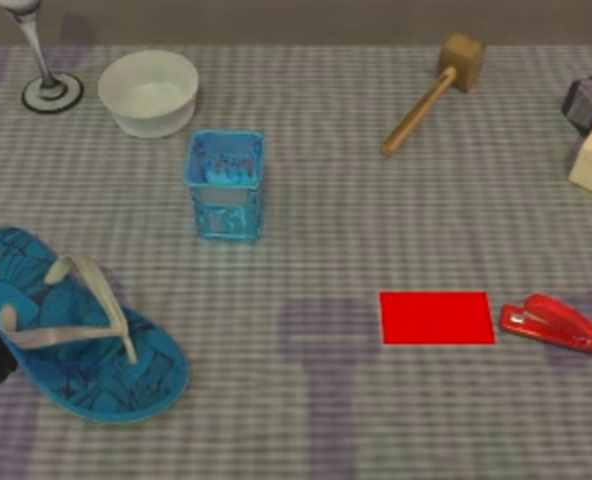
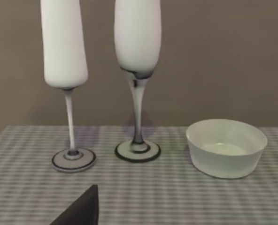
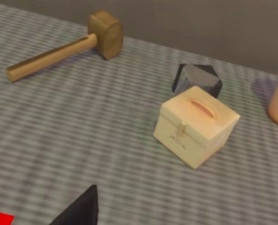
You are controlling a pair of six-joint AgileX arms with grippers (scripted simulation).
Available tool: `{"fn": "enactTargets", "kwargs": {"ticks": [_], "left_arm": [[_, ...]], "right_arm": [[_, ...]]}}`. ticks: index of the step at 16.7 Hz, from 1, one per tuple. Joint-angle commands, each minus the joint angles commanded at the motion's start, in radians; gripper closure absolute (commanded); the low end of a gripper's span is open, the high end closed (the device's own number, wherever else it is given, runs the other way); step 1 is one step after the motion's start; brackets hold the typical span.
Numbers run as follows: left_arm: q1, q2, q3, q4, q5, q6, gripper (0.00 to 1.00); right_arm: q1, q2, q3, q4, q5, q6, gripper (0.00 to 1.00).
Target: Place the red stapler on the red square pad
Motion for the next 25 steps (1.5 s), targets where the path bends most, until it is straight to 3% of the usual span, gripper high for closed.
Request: {"fn": "enactTargets", "kwargs": {"ticks": [9, 14, 19, 25], "left_arm": [[0.0, 0.0, 0.0, 0.0, 0.0, 0.0, 0.0], [0.0, 0.0, 0.0, 0.0, 0.0, 0.0, 0.0], [0.0, 0.0, 0.0, 0.0, 0.0, 0.0, 0.0], [0.0, 0.0, 0.0, 0.0, 0.0, 0.0, 0.0]], "right_arm": [[0.135, 0.91, 0.648, -0.551, 0.009, -0.434, 0.0], [0.197, 1.272, 0.939, -0.788, 0.008, -0.623, 0.0], [0.227, 1.452, 1.096, -0.9, 0.002, -0.717, 0.0], [0.224, 1.457, 1.097, -0.899, 0.002, -0.72, 0.0]]}}
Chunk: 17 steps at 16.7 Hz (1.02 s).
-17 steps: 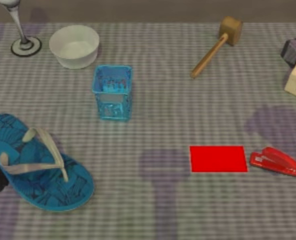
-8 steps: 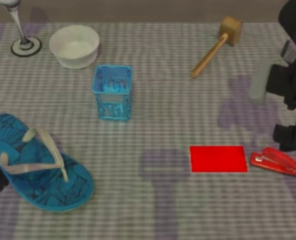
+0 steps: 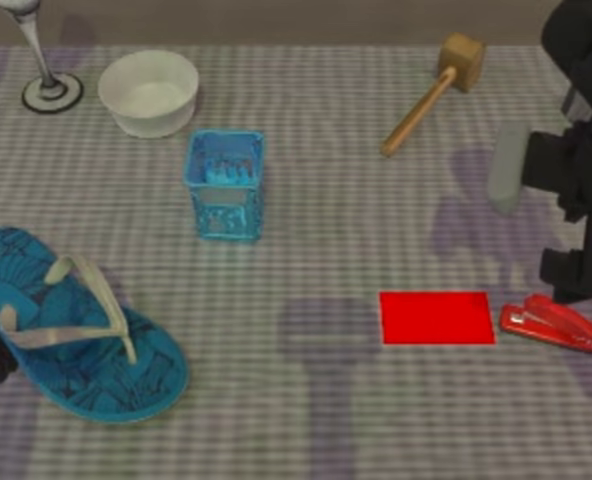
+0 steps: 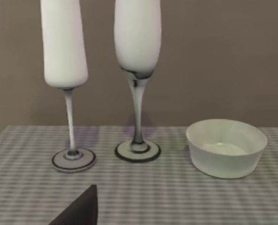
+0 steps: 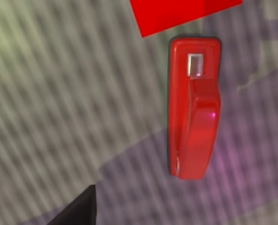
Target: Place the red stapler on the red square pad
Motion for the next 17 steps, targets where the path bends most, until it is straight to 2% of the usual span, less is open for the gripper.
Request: {"fn": "enactTargets", "kwargs": {"ticks": [3, 9, 14, 17], "left_arm": [[0.0, 0.0, 0.0, 0.0, 0.0, 0.0, 0.0], [0.0, 0.0, 0.0, 0.0, 0.0, 0.0, 0.0], [0.0, 0.0, 0.0, 0.0, 0.0, 0.0, 0.0], [0.0, 0.0, 0.0, 0.0, 0.0, 0.0, 0.0]], "right_arm": [[0.004, 0.024, -0.051, 0.07, 0.0, -0.001, 0.0], [0.007, 0.117, -0.219, 0.341, 0.0, 0.004, 0.0], [0.007, 0.131, -0.241, 0.37, 0.0, 0.004, 0.0], [0.007, 0.131, -0.241, 0.37, 0.0, 0.004, 0.23]]}}
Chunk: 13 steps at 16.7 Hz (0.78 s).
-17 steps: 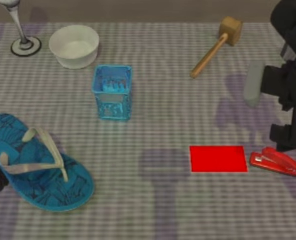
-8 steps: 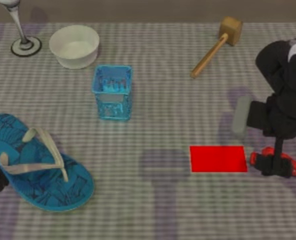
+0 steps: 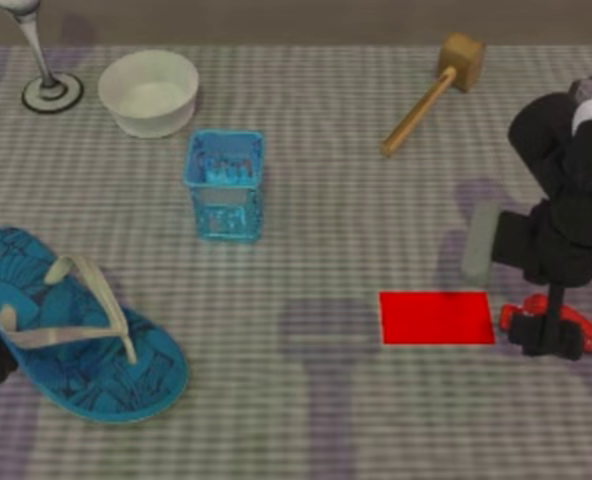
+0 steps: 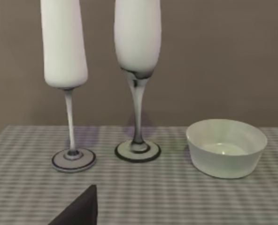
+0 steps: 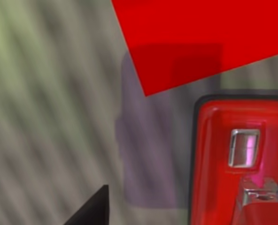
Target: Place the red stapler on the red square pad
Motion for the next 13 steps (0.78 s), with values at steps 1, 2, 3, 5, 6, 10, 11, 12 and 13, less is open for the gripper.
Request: {"fn": "enactTargets", "kwargs": {"ticks": [1, 2, 3, 5, 6, 10, 11, 12, 13], "left_arm": [[0.0, 0.0, 0.0, 0.0, 0.0, 0.0, 0.0], [0.0, 0.0, 0.0, 0.0, 0.0, 0.0, 0.0], [0.0, 0.0, 0.0, 0.0, 0.0, 0.0, 0.0], [0.0, 0.0, 0.0, 0.0, 0.0, 0.0, 0.0], [0.0, 0.0, 0.0, 0.0, 0.0, 0.0, 0.0], [0.0, 0.0, 0.0, 0.0, 0.0, 0.0, 0.0], [0.0, 0.0, 0.0, 0.0, 0.0, 0.0, 0.0], [0.0, 0.0, 0.0, 0.0, 0.0, 0.0, 0.0], [0.0, 0.0, 0.0, 0.0, 0.0, 0.0, 0.0]], "right_arm": [[0.0, 0.0, 0.0, 0.0, 0.0, 0.0, 0.3], [0.0, 0.0, 0.0, 0.0, 0.0, 0.0, 0.38], [0.0, 0.0, 0.0, 0.0, 0.0, 0.0, 0.45], [0.0, 0.0, 0.0, 0.0, 0.0, 0.0, 0.6], [0.0, 0.0, 0.0, 0.0, 0.0, 0.0, 0.68], [0.0, 0.0, 0.0, 0.0, 0.0, 0.0, 0.98], [0.0, 0.0, 0.0, 0.0, 0.0, 0.0, 1.0], [0.0, 0.0, 0.0, 0.0, 0.0, 0.0, 1.0], [0.0, 0.0, 0.0, 0.0, 0.0, 0.0, 1.0]]}}
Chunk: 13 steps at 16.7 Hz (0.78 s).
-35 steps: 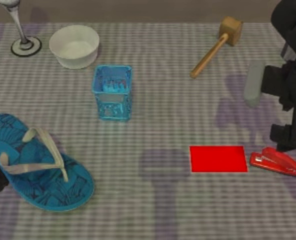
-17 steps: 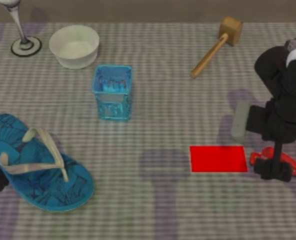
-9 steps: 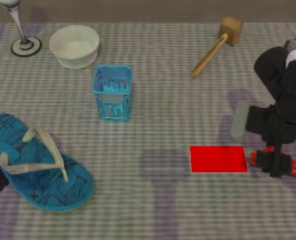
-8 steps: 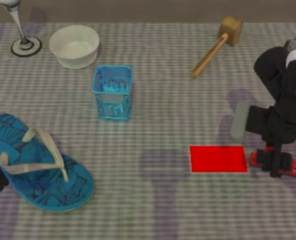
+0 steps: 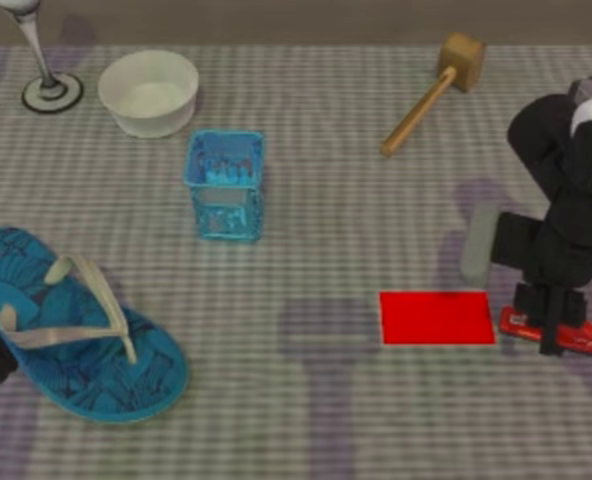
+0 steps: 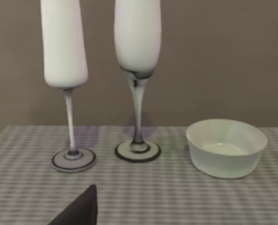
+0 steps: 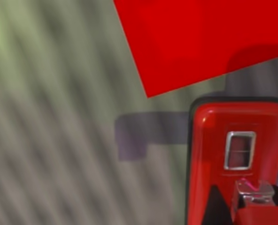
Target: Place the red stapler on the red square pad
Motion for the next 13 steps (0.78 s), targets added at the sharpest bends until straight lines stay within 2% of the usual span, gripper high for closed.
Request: {"fn": "enactTargets", "kwargs": {"ticks": [8, 13], "left_arm": [[0.0, 0.0, 0.0, 0.0, 0.0, 0.0, 0.0], [0.0, 0.0, 0.0, 0.0, 0.0, 0.0, 0.0]], "right_arm": [[0.0, -0.004, 0.015, -0.017, 0.0, -0.002, 1.0], [0.002, -0.067, 0.146, -0.223, -0.002, -0.004, 1.0]]}}
